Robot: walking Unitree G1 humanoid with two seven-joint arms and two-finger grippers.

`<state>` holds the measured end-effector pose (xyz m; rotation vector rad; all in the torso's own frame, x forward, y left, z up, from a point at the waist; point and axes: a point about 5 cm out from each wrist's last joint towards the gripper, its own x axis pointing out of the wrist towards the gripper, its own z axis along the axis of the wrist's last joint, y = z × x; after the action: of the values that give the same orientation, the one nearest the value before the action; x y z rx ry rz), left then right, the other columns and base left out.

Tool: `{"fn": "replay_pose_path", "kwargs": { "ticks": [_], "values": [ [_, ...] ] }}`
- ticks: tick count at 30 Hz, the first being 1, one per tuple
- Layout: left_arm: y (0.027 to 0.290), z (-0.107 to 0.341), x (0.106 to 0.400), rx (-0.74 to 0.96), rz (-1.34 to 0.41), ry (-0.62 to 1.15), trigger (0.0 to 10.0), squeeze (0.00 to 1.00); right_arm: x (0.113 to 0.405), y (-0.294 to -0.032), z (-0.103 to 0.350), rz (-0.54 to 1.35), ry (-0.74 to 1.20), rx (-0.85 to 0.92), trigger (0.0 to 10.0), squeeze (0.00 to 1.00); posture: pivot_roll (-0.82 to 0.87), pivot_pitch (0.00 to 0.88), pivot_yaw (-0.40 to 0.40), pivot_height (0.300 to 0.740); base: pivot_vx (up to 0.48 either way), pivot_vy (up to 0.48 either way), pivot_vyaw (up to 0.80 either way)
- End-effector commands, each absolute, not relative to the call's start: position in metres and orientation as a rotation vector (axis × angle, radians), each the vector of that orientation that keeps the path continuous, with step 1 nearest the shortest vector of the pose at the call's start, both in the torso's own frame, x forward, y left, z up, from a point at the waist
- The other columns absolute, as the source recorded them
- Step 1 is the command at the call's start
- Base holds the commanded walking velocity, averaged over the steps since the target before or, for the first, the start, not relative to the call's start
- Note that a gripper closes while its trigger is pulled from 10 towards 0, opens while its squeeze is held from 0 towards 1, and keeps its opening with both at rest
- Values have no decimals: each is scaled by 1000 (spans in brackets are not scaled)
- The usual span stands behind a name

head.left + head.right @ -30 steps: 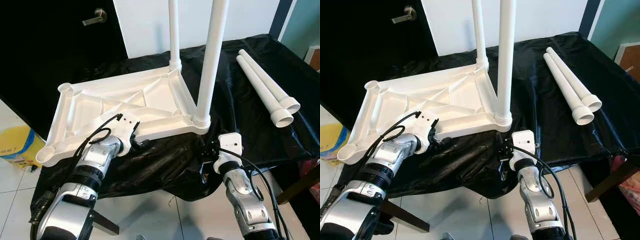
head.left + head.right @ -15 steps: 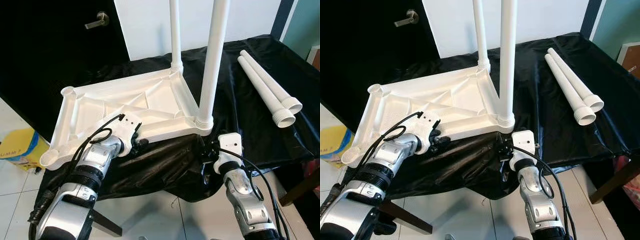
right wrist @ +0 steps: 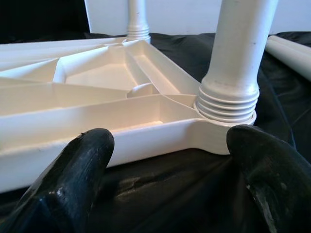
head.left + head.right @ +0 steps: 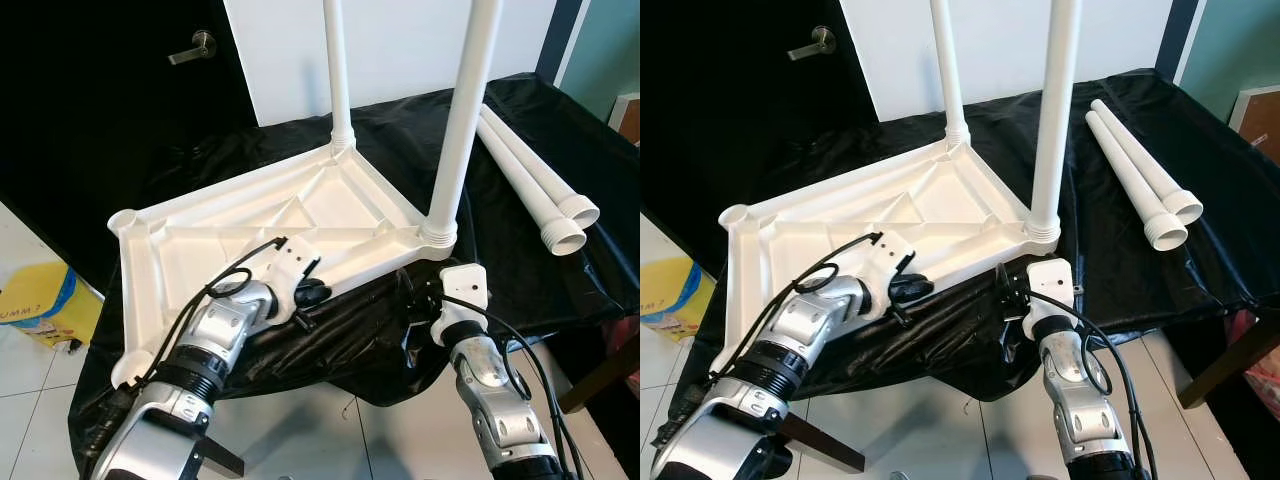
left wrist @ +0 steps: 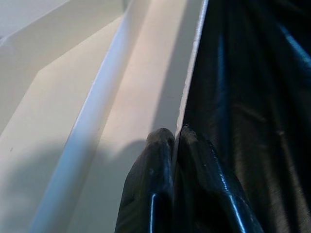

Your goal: Building children table

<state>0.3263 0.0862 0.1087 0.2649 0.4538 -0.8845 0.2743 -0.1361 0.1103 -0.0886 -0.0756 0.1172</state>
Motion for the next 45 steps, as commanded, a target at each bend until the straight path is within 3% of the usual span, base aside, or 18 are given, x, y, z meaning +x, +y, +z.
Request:
{"fn": "replay_pose_path", "kwargs": {
  "ticks": [1, 2, 3, 4, 8, 9, 11, 12, 19, 21, 25, 31, 40, 45],
  "values": [
    [99, 88, 322, 245, -799, 558, 10000, 0, 276, -136, 108, 120, -67, -88, 10000, 0, -188, 9, 91, 740, 0, 0, 0],
    [100, 99, 327, 224, -782, 493, 10000, 310, 279, -137, 110, 113, -70, -84, 10000, 0, -185, 12, 90, 740, 0, 0, 0],
    [100, 99, 327, 224, -782, 493, 10000, 310, 279, -137, 110, 113, -70, -84, 10000, 0, -185, 12, 90, 740, 0, 0, 0],
    [101, 111, 331, 169, -774, 435, 10000, 1000, 281, -137, 111, 105, -71, -79, 10000, 0, -183, 14, 90, 740, 0, 0, 0],
    [102, 141, 330, 62, -812, 268, 10000, 1000, 286, -137, 111, 88, -66, -62, 10000, 0, -177, 14, 86, 740, 0, 0, 0],
    [103, 150, 329, 58, -810, 207, 10000, 627, 288, -135, 111, 81, -61, -43, 10000, 0, -167, 15, 80, 740, 0, 0, 0],
    [104, 155, 328, 57, -806, 170, 10000, 627, 289, -134, 110, 78, -57, -30, 10000, 0, -167, 15, 80, 740, 0, 0, 0],
    [107, 163, 328, 44, -779, 123, 10000, 0, 291, -132, 110, 71, -50, -5, 10000, 0, -159, 16, 77, 740, 0, 0, 0],
    [137, 183, 338, 47, -526, 25, 10000, 0, 299, -122, 107, 89, -16, 9, 10000, 0, -137, 19, 63, 740, 0, 0, 0],
    [166, 180, 343, 167, -330, 62, 10000, 0, 302, -120, 105, 91, -2, -13, 10000, 0, -121, 20, 56, 740, 0, 0, 0],
    [185, 178, 342, 267, -212, 85, 10000, 0, 303, -119, 104, 90, 2, -21, 10000, 0, -121, 20, 56, 740, 0, 0, 0],
    [212, 170, 334, 348, -120, 154, 10000, 0, 306, -118, 99, 83, 37, -32, 10000, 0, -99, 24, 51, 740, 0, 0, 0],
    [266, 154, 318, 666, 48, 308, 10000, 0, 306, -113, 88, 64, 95, -29, 10000, 0, -83, 33, 54, 740, 0, 0, 0],
    [272, 150, 316, 726, 51, 328, 10000, 0, 306, -110, 86, 77, 110, -18, 10000, 0, -80, 31, 54, 740, 0, 0, 0]
  ]
}}
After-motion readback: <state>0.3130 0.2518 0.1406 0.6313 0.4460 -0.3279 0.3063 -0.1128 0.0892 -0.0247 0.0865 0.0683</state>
